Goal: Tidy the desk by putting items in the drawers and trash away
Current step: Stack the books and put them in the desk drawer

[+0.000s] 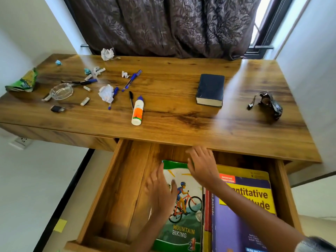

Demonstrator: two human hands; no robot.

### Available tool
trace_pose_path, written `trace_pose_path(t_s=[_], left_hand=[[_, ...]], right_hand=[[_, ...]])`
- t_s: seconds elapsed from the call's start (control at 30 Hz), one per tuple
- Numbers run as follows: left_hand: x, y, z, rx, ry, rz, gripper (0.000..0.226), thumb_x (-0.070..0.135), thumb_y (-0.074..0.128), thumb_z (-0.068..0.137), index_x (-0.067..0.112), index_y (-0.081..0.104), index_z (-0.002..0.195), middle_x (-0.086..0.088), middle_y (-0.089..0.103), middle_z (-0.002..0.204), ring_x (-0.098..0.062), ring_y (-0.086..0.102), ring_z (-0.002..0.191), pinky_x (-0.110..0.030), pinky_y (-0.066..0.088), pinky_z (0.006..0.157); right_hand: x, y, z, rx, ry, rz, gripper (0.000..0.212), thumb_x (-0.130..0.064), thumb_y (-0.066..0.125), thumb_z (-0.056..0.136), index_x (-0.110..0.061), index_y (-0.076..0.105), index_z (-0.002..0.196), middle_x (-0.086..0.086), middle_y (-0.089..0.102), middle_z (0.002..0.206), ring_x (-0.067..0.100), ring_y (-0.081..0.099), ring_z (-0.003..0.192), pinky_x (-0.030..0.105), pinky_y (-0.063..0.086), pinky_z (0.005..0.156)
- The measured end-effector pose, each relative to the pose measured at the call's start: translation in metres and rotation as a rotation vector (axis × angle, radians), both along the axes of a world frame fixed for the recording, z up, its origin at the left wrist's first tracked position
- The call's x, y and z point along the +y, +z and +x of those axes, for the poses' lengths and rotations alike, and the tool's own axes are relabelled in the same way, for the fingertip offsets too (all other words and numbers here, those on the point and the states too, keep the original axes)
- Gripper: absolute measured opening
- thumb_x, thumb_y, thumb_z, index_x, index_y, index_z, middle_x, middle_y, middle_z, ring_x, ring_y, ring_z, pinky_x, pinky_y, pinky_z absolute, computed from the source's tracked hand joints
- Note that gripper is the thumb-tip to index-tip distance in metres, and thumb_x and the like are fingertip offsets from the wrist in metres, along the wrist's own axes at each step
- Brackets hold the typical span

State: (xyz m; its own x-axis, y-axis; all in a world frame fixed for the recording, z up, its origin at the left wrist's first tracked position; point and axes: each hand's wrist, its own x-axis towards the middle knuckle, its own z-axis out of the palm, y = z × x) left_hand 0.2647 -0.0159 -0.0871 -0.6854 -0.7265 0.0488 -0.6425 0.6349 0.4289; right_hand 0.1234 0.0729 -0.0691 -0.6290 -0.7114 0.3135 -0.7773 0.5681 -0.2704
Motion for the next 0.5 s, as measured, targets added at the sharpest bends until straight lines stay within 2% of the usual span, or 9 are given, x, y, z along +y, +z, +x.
trace_pose_path(t_s=[0.07, 0.13, 0.23, 0.33, 0.43, 0.5], left_hand=[[-0.015, 0.02, -0.033, 0.115, -0.115, -0.078, 0.062, 0.044, 0.048, 0.084, 0.022, 0.037, 0.141, -0.001, 0.044, 0.141, -0.023, 0.041, 0.126, -0.047, 0.038, 0.097], [-0.03, 0.044, -0.07, 0.135, -0.209, -0.115, 0.063, 0.045, 0.041, 0.088, 0.023, 0.031, 0.145, 0.0, 0.036, 0.148, -0.024, 0.031, 0.136, -0.047, 0.03, 0.106], [-0.058, 0.06, -0.116, -0.032, -0.349, -0.089, 0.062, 0.049, 0.035, 0.096, 0.024, 0.019, 0.15, -0.001, 0.016, 0.158, -0.025, 0.01, 0.145, -0.048, 0.014, 0.116], [-0.08, 0.047, -0.132, -0.267, -0.476, -0.058, 0.067, 0.059, 0.017, 0.095, 0.027, 0.002, 0.151, 0.002, -0.003, 0.16, -0.023, -0.006, 0.147, -0.045, 0.0, 0.117], [-0.083, 0.037, -0.131, -0.262, -0.49, -0.119, 0.084, 0.073, -0.01, 0.078, 0.03, -0.005, 0.15, 0.003, -0.007, 0.16, -0.023, -0.01, 0.146, -0.046, -0.003, 0.116], [-0.082, 0.035, -0.131, -0.253, -0.488, -0.127, 0.089, 0.072, -0.019, 0.071, 0.031, -0.008, 0.15, 0.003, -0.008, 0.159, -0.023, -0.011, 0.146, -0.045, -0.005, 0.116]], right_hand=[[-0.012, 0.017, -0.018, 0.014, -0.088, -0.094, 0.025, -0.024, 0.044, 0.088, -0.014, 0.057, 0.107, 0.005, 0.057, 0.105, 0.02, 0.05, 0.097, 0.034, 0.044, 0.081], [-0.024, 0.035, -0.042, 0.034, -0.205, -0.157, 0.022, -0.021, 0.054, 0.087, -0.013, 0.056, 0.107, 0.006, 0.055, 0.107, 0.02, 0.046, 0.101, 0.03, 0.037, 0.084], [-0.042, 0.062, -0.085, -0.013, -0.368, -0.182, 0.029, -0.024, 0.058, 0.083, -0.013, 0.054, 0.11, 0.008, 0.051, 0.113, 0.024, 0.041, 0.106, 0.032, 0.032, 0.084], [-0.058, 0.084, -0.13, -0.146, -0.509, -0.144, 0.054, -0.039, 0.061, 0.079, -0.014, 0.045, 0.124, 0.009, 0.044, 0.126, 0.029, 0.039, 0.116, 0.042, 0.032, 0.093], [-0.074, 0.098, -0.169, -0.359, -0.692, -0.106, 0.091, -0.06, 0.066, 0.07, -0.011, 0.031, 0.138, 0.013, 0.038, 0.137, 0.034, 0.036, 0.125, 0.049, 0.029, 0.102], [-0.084, 0.099, -0.19, -0.513, -0.762, -0.06, 0.113, -0.071, 0.066, 0.063, -0.009, 0.019, 0.145, 0.015, 0.03, 0.143, 0.036, 0.031, 0.131, 0.051, 0.025, 0.106]])
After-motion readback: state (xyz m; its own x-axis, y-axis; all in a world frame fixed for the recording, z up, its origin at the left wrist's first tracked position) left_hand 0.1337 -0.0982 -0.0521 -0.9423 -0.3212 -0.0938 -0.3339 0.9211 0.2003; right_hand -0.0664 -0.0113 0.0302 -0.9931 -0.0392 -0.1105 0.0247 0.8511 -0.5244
